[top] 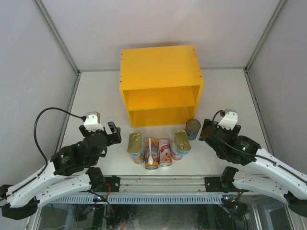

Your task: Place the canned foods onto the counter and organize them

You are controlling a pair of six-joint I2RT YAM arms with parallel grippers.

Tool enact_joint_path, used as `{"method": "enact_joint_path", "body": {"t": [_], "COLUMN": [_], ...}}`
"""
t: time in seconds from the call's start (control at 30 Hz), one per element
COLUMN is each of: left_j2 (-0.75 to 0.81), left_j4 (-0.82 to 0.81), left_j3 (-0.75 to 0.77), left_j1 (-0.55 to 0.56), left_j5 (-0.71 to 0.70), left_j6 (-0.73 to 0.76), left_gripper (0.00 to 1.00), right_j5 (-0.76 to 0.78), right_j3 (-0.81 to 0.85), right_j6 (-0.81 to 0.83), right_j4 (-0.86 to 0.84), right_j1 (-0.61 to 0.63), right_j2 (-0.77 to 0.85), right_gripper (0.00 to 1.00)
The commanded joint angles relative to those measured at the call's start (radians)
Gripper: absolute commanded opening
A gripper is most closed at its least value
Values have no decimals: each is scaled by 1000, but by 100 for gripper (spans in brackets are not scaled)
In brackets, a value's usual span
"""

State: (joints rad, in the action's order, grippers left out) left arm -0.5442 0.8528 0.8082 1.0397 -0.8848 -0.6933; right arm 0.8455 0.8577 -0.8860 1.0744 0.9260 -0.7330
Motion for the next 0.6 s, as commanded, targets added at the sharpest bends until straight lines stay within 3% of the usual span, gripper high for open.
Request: {"method": "enact_joint_path", "body": {"t": [0.0,0.17,0.27,0.43,0.57], "left_j2": [39,108,128,151,122], "left_j4": [4,-8,-7,-67,-93], "left_j3": [16,-3,4,-6,3], "left_j1": [11,14,13,14,17], "left_j5": [-1,58,95,191,278], "left_j6": [-56,-106,-101,-38,8], "left_gripper": [100,100,100,100,100], "right_j5": [99,-20,-79,-116,-124], "right_j3": [19,26,25,22,26], "right_j6": [-181,-225,-262,-170,-106], "right_j4": [123,120,124,44,-11], "right_j1": [76,84,91,114,116], "right_j2": [-7,67,168,246,210], "right_gripper": [98,90,80,66,64]}}
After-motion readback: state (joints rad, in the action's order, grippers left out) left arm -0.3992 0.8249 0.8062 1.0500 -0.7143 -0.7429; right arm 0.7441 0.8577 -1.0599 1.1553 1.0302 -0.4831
